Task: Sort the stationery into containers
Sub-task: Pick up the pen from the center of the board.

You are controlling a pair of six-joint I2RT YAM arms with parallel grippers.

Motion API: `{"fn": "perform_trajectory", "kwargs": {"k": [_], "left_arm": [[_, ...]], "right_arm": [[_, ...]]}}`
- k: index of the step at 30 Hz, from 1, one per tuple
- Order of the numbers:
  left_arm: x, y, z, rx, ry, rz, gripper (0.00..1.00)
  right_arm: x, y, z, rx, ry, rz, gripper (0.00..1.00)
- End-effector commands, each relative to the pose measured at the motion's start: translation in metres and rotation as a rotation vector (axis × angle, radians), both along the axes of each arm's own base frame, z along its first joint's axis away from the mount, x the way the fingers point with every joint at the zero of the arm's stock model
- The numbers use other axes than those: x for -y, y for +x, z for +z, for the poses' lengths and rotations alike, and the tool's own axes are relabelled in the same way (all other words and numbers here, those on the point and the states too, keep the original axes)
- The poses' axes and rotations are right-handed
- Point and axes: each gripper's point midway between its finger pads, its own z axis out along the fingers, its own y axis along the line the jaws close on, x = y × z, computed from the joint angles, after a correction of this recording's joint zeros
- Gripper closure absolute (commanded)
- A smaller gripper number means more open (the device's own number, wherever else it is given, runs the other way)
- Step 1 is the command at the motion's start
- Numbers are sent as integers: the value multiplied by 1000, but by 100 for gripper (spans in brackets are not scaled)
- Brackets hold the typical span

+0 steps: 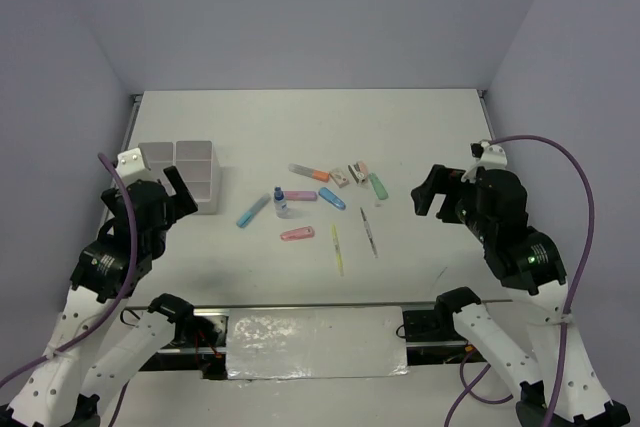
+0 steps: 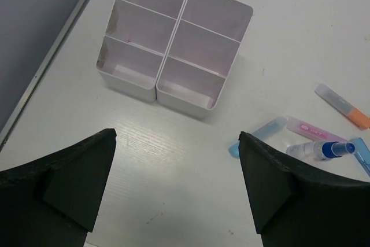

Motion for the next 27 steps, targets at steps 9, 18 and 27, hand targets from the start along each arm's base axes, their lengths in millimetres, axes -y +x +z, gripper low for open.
{"fn": "perform_trajectory", "kwargs": {"k": [9, 18, 27], "left_arm": [[10, 8, 14, 42, -6, -61, 1], [15, 7, 17, 64, -17, -97, 1], [24, 8, 19, 77, -27, -157, 1]], "right_arm": [[-22, 4, -7, -17, 40, 106, 0], [-58, 24, -92, -291, -68, 166, 0], [-93, 35, -173, -461, -241, 247, 37]]}}
